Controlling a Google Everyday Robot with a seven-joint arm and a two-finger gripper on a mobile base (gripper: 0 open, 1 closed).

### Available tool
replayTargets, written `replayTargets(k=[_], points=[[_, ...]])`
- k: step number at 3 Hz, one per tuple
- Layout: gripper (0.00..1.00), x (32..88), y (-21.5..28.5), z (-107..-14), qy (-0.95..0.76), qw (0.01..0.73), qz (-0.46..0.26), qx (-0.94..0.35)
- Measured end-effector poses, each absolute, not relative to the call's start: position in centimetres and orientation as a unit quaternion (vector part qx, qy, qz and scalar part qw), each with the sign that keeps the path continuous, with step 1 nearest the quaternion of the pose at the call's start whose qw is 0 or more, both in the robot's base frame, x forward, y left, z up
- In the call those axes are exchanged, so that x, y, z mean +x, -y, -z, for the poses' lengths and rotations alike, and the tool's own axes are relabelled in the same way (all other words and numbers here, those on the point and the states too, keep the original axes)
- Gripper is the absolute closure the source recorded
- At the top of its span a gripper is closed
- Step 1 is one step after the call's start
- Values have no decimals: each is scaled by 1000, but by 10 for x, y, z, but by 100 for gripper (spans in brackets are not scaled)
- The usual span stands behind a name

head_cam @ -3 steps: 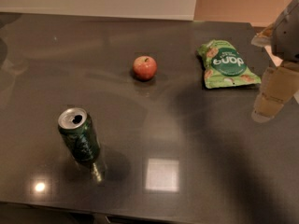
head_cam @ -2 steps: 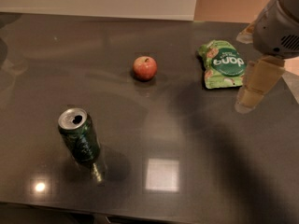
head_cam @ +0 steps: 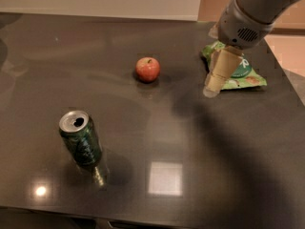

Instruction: Move apple near green can

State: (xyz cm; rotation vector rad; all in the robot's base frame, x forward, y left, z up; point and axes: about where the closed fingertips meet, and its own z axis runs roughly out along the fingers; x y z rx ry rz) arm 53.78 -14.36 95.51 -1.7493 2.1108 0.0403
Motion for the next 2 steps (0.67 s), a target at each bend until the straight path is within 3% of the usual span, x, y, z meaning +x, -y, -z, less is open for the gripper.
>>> replayTargets(k=[2], points=[[0,588,83,-926,-742,201,-67,-636]])
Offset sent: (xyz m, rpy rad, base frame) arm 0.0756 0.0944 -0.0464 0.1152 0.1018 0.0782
